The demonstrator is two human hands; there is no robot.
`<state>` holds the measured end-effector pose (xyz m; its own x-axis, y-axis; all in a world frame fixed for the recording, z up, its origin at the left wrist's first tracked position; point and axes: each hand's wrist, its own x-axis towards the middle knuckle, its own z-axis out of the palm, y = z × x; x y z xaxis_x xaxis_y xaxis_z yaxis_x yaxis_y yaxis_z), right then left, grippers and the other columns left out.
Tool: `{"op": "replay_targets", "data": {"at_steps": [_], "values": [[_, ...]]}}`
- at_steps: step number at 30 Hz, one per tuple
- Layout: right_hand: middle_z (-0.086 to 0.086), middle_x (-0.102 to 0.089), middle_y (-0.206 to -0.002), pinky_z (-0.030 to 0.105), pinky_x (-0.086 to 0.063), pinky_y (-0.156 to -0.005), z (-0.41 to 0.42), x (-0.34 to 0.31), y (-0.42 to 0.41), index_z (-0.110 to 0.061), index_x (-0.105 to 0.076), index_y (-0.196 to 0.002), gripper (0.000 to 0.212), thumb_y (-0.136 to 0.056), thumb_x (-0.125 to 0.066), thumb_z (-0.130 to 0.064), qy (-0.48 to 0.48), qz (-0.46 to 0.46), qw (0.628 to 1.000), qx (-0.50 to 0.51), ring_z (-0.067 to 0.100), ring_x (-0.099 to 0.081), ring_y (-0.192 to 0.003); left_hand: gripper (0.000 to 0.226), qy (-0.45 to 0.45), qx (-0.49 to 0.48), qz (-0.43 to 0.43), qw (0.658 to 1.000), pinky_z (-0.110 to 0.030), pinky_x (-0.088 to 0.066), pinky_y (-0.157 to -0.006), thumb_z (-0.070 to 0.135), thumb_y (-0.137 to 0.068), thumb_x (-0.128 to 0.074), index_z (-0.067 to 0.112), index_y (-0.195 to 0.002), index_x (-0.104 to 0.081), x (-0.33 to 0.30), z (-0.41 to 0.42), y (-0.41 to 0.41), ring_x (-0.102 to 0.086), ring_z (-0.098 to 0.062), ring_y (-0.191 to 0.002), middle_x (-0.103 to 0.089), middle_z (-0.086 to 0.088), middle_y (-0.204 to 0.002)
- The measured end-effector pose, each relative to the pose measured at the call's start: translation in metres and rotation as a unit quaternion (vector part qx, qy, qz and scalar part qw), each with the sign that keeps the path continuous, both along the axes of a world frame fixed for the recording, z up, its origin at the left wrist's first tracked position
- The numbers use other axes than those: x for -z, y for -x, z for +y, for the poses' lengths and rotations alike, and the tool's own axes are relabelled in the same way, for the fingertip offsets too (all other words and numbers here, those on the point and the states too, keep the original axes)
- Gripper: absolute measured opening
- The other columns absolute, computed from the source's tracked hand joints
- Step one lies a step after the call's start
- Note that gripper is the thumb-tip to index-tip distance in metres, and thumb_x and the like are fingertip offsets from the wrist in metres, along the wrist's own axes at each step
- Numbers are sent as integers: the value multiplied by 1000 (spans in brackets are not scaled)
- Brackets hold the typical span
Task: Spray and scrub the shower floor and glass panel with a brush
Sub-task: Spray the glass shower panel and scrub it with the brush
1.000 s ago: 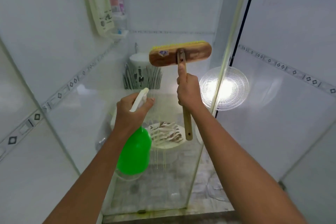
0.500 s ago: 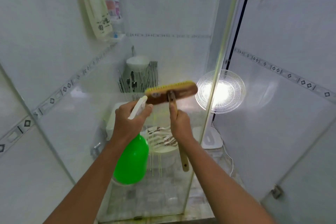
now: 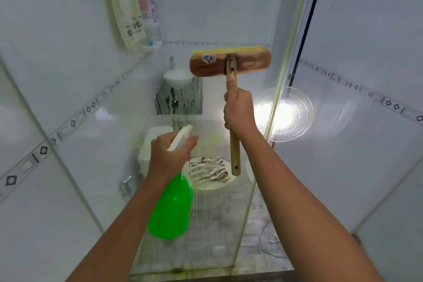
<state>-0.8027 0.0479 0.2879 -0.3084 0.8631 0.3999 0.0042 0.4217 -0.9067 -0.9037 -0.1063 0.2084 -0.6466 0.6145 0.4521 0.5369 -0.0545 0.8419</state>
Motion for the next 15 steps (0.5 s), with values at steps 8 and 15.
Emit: {"op": "replay_targets", "data": {"at_steps": [8, 15], "values": [[-5, -38, -54, 29, -34, -48, -18, 91, 19, -18, -40, -62, 54, -101, -34, -56, -19, -28, 999, -2, 12, -38, -48, 42, 7, -61, -2, 998, -22, -45, -48, 34, -91, -79, 12, -58, -67, 27, -25, 21, -57, -9, -43, -65, -7, -51], [-3, -66, -76, 32, -49, -62, -79, 286, 30, -17, -68, -91, 70, -90, -30, -76, 110, -187, 974, -64, 10, -62, -70, 35, 16, -93, 22, 995, -25, -46, -49, 45, -85, -74, 10, -80, -72, 65, -47, 35, -60, -13, -56, -67, -4, -65]]}}
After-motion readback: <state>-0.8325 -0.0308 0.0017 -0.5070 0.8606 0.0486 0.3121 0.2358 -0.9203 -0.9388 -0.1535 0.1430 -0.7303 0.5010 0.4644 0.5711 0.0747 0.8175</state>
